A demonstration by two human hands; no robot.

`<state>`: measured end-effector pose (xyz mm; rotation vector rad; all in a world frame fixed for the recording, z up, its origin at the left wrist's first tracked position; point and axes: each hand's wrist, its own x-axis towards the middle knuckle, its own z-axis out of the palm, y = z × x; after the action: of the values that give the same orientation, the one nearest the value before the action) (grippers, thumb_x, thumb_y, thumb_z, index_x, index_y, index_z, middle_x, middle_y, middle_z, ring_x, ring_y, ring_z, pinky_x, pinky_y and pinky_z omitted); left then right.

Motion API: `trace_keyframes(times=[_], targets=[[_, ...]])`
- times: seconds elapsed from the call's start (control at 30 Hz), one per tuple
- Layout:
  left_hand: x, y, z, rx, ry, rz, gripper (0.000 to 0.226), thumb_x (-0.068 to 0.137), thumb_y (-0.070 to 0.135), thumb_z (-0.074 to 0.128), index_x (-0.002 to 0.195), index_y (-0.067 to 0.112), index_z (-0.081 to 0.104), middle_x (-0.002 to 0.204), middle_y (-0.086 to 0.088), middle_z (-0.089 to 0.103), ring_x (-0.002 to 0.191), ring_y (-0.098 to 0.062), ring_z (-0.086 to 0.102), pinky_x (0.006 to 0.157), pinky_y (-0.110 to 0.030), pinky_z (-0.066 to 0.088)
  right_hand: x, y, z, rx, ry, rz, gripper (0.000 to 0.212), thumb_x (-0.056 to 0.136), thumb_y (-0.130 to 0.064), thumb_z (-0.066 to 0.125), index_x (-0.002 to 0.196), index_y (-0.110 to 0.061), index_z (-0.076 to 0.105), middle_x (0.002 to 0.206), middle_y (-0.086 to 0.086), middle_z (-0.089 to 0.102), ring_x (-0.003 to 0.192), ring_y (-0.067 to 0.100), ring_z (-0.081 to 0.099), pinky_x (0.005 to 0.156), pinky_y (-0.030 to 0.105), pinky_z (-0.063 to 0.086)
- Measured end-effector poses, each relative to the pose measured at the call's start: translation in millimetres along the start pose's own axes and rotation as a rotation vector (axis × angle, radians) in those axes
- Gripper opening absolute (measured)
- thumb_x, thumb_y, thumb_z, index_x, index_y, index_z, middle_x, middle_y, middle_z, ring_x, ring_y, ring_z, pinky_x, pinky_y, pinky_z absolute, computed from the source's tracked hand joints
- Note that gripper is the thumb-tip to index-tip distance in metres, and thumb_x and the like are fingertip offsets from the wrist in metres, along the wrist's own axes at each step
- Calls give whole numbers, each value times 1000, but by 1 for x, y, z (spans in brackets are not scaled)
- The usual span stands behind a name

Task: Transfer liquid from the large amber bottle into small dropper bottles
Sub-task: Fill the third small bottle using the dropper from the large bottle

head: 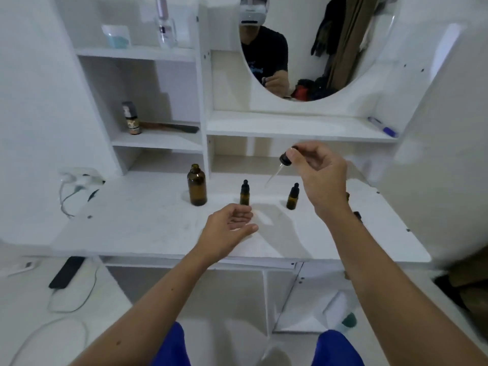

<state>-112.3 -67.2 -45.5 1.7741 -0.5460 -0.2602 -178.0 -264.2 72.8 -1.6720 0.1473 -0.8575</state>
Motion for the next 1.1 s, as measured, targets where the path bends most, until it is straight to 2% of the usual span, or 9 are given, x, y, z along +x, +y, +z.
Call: trace_keyframes(times=[0.17,0.33,0.47,0.57,0.73,0.83,0.97,1.1], targets=[[-13,-19,-71,79,244,-37,36,84,20,86,116,18,71,103,5,77,94,-7,74,92,-26,61,6,-7,66,89,-96,8,9,94,-6,78,101,-11,74,95,-2,79,89,4,77,89,18,58],[-10,-29,-104,100,431,-53,49,82,26,89,124,16,67,110,7,74,101,-6,70,94,-22,58,18,-9,116,102,-134,-20,9,94,-11,79,100,-17,76,98,-2,80,96,10,78,95,25,59],[2,-30,-105,77,445,-54,65,78,30,91,134,14,62,125,2,70,115,-12,66,104,-27,54,25,-5,137,88,-155,-39,11,94,-14,79,97,-23,75,100,0,81,100,16,78,101,37,60],[14,-31,-105,66,427,-46,69,78,27,92,137,14,60,132,0,68,121,-13,63,110,-29,50,29,-2,145,85,-159,-54,9,95,-17,79,98,-25,75,102,1,81,101,17,78,102,39,61],[30,-32,-103,70,415,-38,68,76,22,93,136,11,62,129,-1,69,118,-14,64,108,-28,52,35,0,149,59,-170,-69,9,96,-16,78,104,-18,75,103,4,80,101,16,78,99,33,61],[36,-34,-102,79,412,-20,58,79,18,90,132,11,66,123,1,72,114,-14,67,104,-25,54,37,3,153,40,-202,-65,8,95,-14,79,101,-17,75,101,5,81,99,17,79,97,30,61],[39,-36,-103,69,411,-7,48,80,14,89,124,13,69,113,2,76,107,-13,71,98,-26,57,37,7,160,14,-242,-72,8,95,-12,79,100,-17,75,96,-3,79,94,9,78,89,19,58],[39,-37,-103,66,414,-7,46,80,14,89,121,14,69,111,1,76,106,-14,71,97,-28,58,38,12,167,-34,-298,-49,9,95,-12,79,104,-14,77,94,-6,79,89,2,76,86,15,57]])
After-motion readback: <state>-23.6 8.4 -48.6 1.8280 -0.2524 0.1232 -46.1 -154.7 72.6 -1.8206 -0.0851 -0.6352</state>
